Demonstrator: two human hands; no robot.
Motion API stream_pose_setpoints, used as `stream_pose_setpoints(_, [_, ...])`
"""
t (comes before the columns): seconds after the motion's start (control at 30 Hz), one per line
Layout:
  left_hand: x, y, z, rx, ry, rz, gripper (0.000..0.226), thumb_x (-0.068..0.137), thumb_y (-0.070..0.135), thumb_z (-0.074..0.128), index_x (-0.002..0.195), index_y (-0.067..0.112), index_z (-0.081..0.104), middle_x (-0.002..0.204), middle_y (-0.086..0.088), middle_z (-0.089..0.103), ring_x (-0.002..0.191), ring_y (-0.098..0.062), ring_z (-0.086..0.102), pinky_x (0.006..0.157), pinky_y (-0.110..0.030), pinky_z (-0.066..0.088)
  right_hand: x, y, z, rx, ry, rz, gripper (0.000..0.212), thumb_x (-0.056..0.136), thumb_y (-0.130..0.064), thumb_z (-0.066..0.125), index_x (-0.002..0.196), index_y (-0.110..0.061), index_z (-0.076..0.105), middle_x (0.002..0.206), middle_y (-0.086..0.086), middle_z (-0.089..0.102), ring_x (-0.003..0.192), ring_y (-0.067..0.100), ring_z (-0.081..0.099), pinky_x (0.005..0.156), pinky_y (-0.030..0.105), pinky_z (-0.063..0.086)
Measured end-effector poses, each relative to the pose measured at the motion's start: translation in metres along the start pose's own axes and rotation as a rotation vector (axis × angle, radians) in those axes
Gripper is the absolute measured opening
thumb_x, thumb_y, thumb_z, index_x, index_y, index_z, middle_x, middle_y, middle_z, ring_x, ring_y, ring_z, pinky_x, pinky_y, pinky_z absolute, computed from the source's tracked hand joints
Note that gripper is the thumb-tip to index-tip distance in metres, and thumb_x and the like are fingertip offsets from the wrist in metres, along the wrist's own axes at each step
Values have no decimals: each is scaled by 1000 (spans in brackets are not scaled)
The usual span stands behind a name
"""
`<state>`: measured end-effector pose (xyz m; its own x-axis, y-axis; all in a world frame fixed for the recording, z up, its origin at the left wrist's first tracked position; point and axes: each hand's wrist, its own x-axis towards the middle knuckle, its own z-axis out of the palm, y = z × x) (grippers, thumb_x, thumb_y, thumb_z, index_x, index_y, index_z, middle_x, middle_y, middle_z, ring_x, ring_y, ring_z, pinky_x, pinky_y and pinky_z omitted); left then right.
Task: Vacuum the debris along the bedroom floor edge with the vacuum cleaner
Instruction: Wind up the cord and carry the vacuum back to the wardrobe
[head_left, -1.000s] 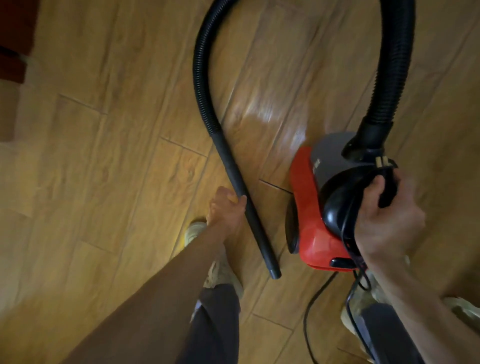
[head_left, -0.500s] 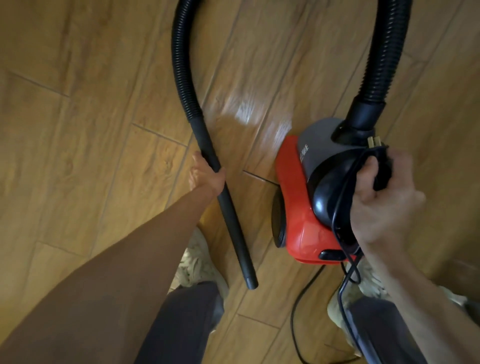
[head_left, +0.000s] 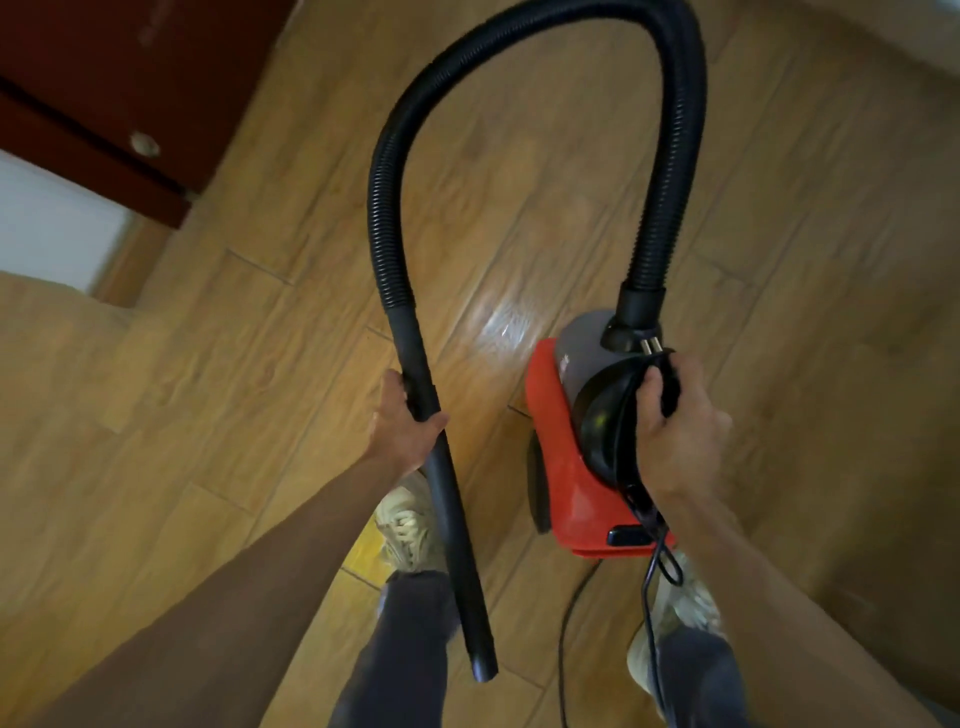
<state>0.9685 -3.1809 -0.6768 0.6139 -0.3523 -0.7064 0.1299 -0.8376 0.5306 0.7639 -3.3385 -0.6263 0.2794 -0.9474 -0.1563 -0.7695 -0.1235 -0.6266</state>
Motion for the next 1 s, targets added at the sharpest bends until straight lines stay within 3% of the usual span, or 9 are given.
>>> stream_pose_setpoints(0.13, [-45, 50, -43, -96, 47, 52, 44, 87, 12, 73, 103, 19, 33, 90, -4, 57, 72, -28, 59, 62, -48, 56, 10, -65, -35, 20, 14, -116, 27, 102, -27, 50, 120, -10, 60, 91, 15, 71, 78, 36, 67, 66, 30, 46])
stream_pose_setpoints(0.3, [-104, 115, -125, -121, 123, 133, 45, 85, 15, 75, 105, 19, 36, 91, -2, 58, 71, -23, 62, 59, -46, 55, 17, -171, -84, 58, 116, -250, 42, 97, -33, 45, 116, 0, 62, 82, 22, 70, 67, 39, 67, 61, 27, 39])
stream_pose_setpoints(0.47, [-147, 162, -209, -132, 184, 228, 44, 85, 18, 76, 107, 22, 38, 88, 6, 57, 70, -13, 60, 52, -31, 46, 20, -275, -133, 91, 104, -285, 25, 100, -24, 55, 114, -3, 59, 83, 19, 69, 71, 38, 65, 63, 30, 40])
stream_pose_setpoints(0.67, [-213, 213, -284, -174, 293, 306, 45, 84, 18, 76, 111, 21, 39, 89, 9, 55, 76, -10, 58, 59, -26, 45, 7, -379, -179, 177, 104, -326, 25, 99, -22, 56, 115, -2, 59, 71, 4, 57, 57, 17, 49, 60, 28, 40])
stream_pose_setpoints(0.77, [-249, 229, -307, -182, 364, 318, 47, 85, 17, 76, 116, 20, 40, 90, 13, 53, 80, -11, 57, 62, -21, 44, -4, -413, -201, 238, 42, -359, 22, 100, -24, 54, 114, -6, 58, 72, 0, 59, 55, 9, 52, 58, 30, 46])
stream_pose_setpoints(0.87, [-285, 237, -323, -201, 440, 303, 50, 85, 16, 76, 121, 17, 42, 103, 5, 57, 93, -16, 58, 73, -28, 50, -18, -438, -221, 288, -57, -406, 23, 101, -25, 53, 117, -10, 57, 71, -4, 61, 60, 14, 62, 59, 36, 55])
stream_pose_setpoints(1.0, [-330, 237, -337, -240, 569, 265, 46, 81, 19, 79, 112, 20, 44, 105, -2, 65, 88, -24, 66, 71, -38, 58, -41, -459, -241, 268, -146, -539, 26, 100, -21, 55, 121, -7, 58, 67, -9, 57, 57, 1, 56, 56, 29, 48])
